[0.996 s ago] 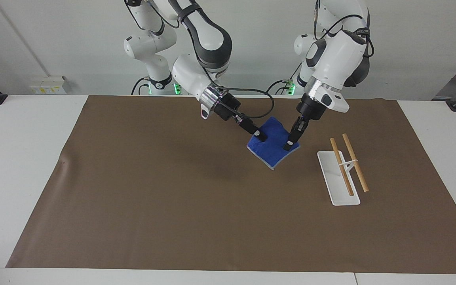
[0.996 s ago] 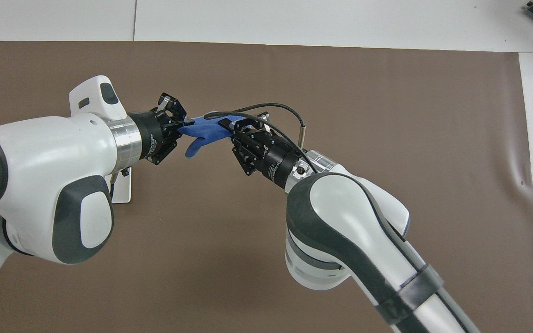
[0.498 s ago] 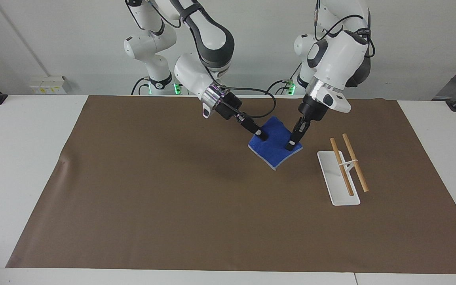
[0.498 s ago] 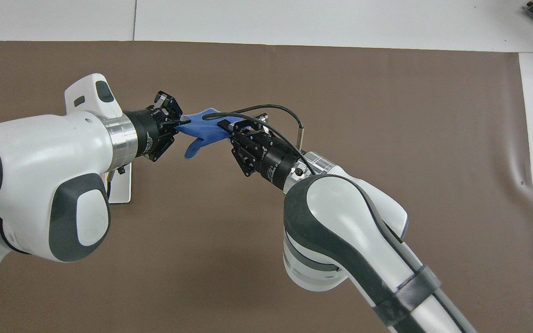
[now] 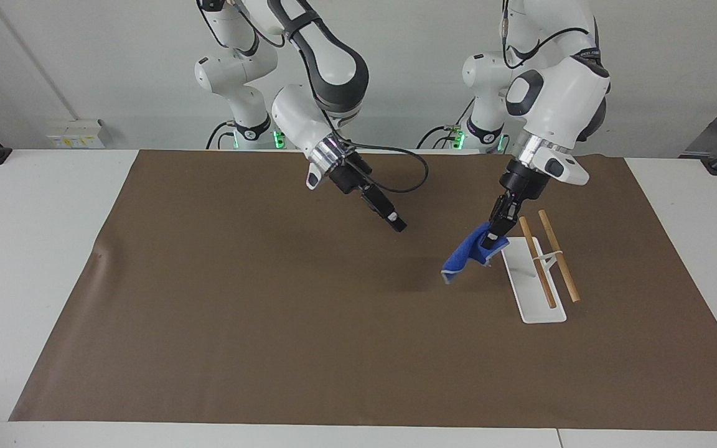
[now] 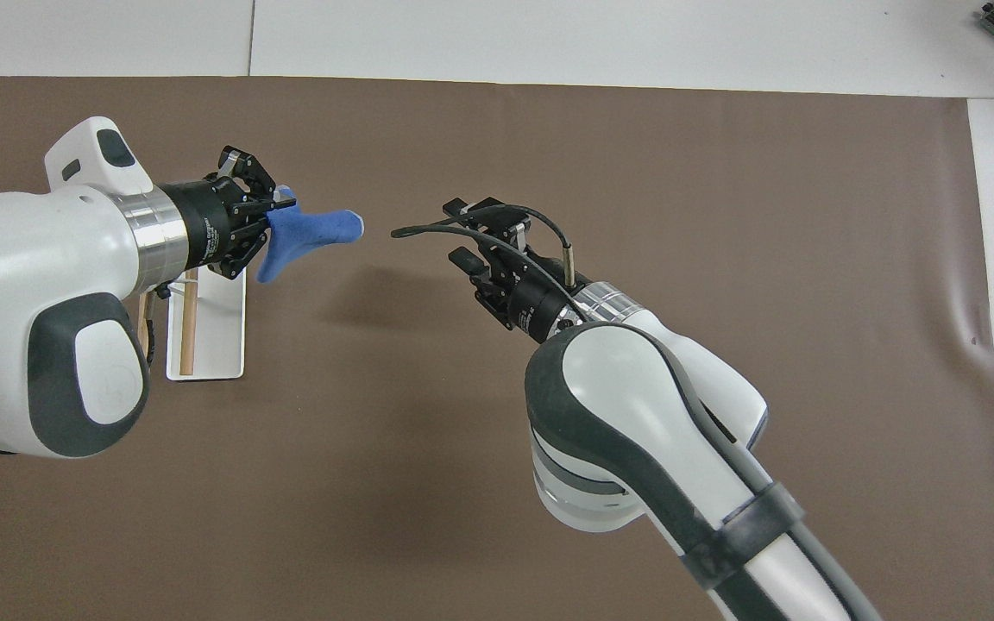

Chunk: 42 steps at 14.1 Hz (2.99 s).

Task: Right arm passes towel to left arm to hang
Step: 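Pull the towel away with the left gripper while the right gripper releases, then drape the towel over the wooden rack while the right gripper withdraws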

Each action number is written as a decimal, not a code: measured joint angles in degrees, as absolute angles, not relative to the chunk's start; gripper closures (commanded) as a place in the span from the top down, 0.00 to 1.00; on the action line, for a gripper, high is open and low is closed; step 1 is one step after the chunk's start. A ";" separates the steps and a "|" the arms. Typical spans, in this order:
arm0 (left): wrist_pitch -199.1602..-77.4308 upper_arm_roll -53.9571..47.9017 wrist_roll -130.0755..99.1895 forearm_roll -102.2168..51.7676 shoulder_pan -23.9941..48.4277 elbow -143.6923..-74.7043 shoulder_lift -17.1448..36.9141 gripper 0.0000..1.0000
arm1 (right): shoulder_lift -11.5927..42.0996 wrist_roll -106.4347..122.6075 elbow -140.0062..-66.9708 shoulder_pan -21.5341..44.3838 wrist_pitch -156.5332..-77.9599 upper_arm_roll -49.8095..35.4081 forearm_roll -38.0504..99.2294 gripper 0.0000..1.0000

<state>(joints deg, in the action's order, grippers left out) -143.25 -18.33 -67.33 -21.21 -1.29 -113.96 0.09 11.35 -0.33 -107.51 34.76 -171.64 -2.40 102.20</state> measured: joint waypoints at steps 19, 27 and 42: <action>-143.25 -1.15 -43.58 -21.21 -2.76 -119.24 0.20 0.00 | 11.66 20.83 -112.67 12.80 -148.81 -1.75 19.33 1.00; -142.95 -0.93 -40.84 -18.09 -2.76 -118.38 0.11 0.00 | 9.07 17.04 -104.04 9.37 -126.82 -1.10 -5.46 1.00; -138.16 1.12 -40.67 -7.30 -3.32 -121.42 -1.00 0.00 | 2.35 -10.06 -87.98 6.06 -96.76 4.50 -0.36 1.00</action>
